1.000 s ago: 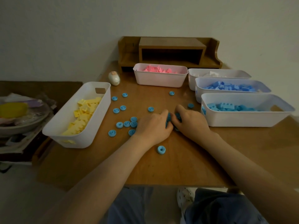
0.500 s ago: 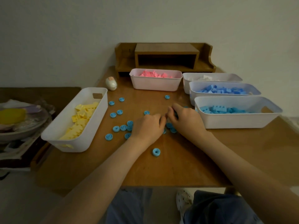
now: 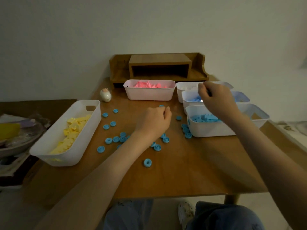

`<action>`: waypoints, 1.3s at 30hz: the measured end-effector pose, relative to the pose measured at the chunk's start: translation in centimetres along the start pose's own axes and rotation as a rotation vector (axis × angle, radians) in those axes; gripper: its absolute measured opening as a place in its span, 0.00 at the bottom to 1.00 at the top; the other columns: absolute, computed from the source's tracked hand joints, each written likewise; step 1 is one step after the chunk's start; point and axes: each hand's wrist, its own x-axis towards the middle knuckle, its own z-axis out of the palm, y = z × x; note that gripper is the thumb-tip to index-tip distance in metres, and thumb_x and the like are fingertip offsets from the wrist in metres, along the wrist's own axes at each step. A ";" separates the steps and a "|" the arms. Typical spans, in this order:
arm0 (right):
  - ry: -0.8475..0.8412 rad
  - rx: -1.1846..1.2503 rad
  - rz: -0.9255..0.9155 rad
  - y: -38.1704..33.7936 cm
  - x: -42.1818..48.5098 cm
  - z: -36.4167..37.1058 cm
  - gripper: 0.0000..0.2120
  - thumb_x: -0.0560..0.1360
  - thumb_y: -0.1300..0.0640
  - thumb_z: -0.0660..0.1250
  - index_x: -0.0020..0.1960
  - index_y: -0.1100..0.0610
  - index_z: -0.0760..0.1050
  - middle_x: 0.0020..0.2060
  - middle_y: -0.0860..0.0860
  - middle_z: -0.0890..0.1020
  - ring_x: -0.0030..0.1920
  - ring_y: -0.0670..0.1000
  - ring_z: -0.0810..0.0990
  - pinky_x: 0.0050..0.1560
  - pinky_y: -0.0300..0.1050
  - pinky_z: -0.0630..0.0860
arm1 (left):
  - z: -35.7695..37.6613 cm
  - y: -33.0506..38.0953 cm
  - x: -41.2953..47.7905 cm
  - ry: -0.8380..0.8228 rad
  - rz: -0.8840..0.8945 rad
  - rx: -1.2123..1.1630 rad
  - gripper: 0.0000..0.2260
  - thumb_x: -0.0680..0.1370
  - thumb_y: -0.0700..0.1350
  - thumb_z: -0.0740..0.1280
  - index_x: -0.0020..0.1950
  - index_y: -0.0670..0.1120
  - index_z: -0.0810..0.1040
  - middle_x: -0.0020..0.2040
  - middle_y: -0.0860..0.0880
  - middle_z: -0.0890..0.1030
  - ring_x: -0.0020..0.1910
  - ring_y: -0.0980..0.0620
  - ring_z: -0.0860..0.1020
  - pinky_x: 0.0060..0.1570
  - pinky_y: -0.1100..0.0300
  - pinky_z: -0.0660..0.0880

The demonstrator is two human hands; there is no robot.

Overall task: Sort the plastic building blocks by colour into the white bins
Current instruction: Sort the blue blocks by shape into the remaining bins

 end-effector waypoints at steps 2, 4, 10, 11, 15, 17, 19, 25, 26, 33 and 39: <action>-0.019 -0.050 0.048 3.0 0.3 -0.6 0.18 0.80 0.55 0.56 0.31 0.57 0.64 0.24 0.51 0.68 0.26 0.48 0.65 0.31 0.42 0.64 | 0.0 1.8 0.8 0.011 0.028 -0.018 0.20 0.83 0.49 0.53 0.31 0.49 0.66 0.26 0.52 0.67 0.24 0.57 0.65 0.25 0.63 0.56; -0.068 -0.126 0.108 5.2 0.4 -1.2 0.18 0.80 0.53 0.55 0.33 0.57 0.66 0.25 0.52 0.70 0.27 0.49 0.67 0.32 0.44 0.65 | 0.4 4.0 2.1 -0.008 0.060 -0.151 0.21 0.83 0.49 0.53 0.30 0.48 0.66 0.25 0.51 0.67 0.24 0.55 0.65 0.25 0.64 0.58; -0.235 -0.173 0.239 7.7 0.9 -2.5 0.15 0.79 0.50 0.57 0.35 0.52 0.69 0.32 0.53 0.76 0.35 0.53 0.74 0.38 0.47 0.72 | 3.2 10.4 6.4 -0.114 0.146 -0.357 0.20 0.83 0.50 0.53 0.32 0.48 0.69 0.30 0.51 0.72 0.32 0.56 0.72 0.30 0.61 0.63; -0.263 -0.166 0.227 7.9 0.9 -2.5 0.14 0.78 0.51 0.57 0.36 0.53 0.70 0.34 0.53 0.77 0.37 0.54 0.75 0.41 0.48 0.73 | 4.0 10.9 6.9 -0.136 0.153 -0.337 0.18 0.83 0.50 0.53 0.35 0.48 0.71 0.32 0.51 0.73 0.34 0.54 0.73 0.31 0.61 0.64; -0.426 -0.132 0.288 8.5 0.5 -3.0 0.07 0.78 0.59 0.58 0.48 0.60 0.74 0.44 0.57 0.79 0.46 0.56 0.77 0.49 0.49 0.73 | 7.5 11.4 8.3 -0.334 0.144 -0.160 0.19 0.83 0.52 0.50 0.50 0.44 0.77 0.40 0.47 0.76 0.41 0.48 0.74 0.37 0.57 0.66; -0.493 -0.160 0.276 8.9 0.5 -3.2 0.06 0.77 0.61 0.59 0.51 0.57 0.73 0.47 0.56 0.79 0.49 0.56 0.76 0.55 0.51 0.72 | 8.3 11.0 8.4 -0.446 0.117 -0.137 0.20 0.84 0.52 0.48 0.63 0.43 0.73 0.51 0.42 0.78 0.44 0.48 0.74 0.41 0.57 0.67; -0.555 -0.194 0.281 9.0 0.4 -3.5 0.07 0.76 0.61 0.59 0.53 0.53 0.71 0.48 0.56 0.79 0.49 0.55 0.76 0.56 0.51 0.72 | 8.6 11.2 8.4 -0.537 0.121 -0.141 0.20 0.84 0.50 0.49 0.70 0.41 0.66 0.57 0.39 0.77 0.48 0.46 0.75 0.44 0.56 0.70; -0.432 -0.267 0.221 8.2 0.1 -3.4 0.11 0.77 0.63 0.58 0.57 0.57 0.74 0.52 0.57 0.79 0.52 0.57 0.77 0.58 0.52 0.72 | 6.5 11.2 8.0 -0.561 0.160 -0.113 0.12 0.83 0.42 0.52 0.64 0.39 0.67 0.55 0.39 0.76 0.41 0.52 0.70 0.39 0.59 0.65; -0.379 -0.238 0.179 7.7 0.0 -3.4 0.11 0.77 0.65 0.58 0.56 0.59 0.74 0.51 0.58 0.79 0.52 0.57 0.77 0.58 0.53 0.73 | 5.8 11.1 7.8 -0.532 0.172 -0.112 0.12 0.83 0.41 0.52 0.65 0.40 0.66 0.55 0.39 0.76 0.40 0.53 0.70 0.37 0.60 0.65; -0.344 -0.067 -0.041 1.6 -1.4 -1.6 0.16 0.74 0.64 0.63 0.61 0.56 0.69 0.58 0.53 0.73 0.57 0.50 0.72 0.55 0.42 0.68 | -0.3 6.6 4.1 -0.561 0.181 -0.141 0.29 0.76 0.42 0.65 0.73 0.49 0.54 0.69 0.45 0.64 0.65 0.47 0.68 0.60 0.51 0.73; -0.470 -0.031 -0.146 -4.7 -4.1 1.6 0.20 0.77 0.57 0.63 0.68 0.51 0.65 0.65 0.48 0.69 0.64 0.46 0.69 0.57 0.34 0.64 | -4.3 0.3 -1.6 -0.887 0.068 0.330 0.50 0.70 0.70 0.63 0.76 0.52 0.32 0.77 0.52 0.35 0.76 0.47 0.40 0.74 0.46 0.47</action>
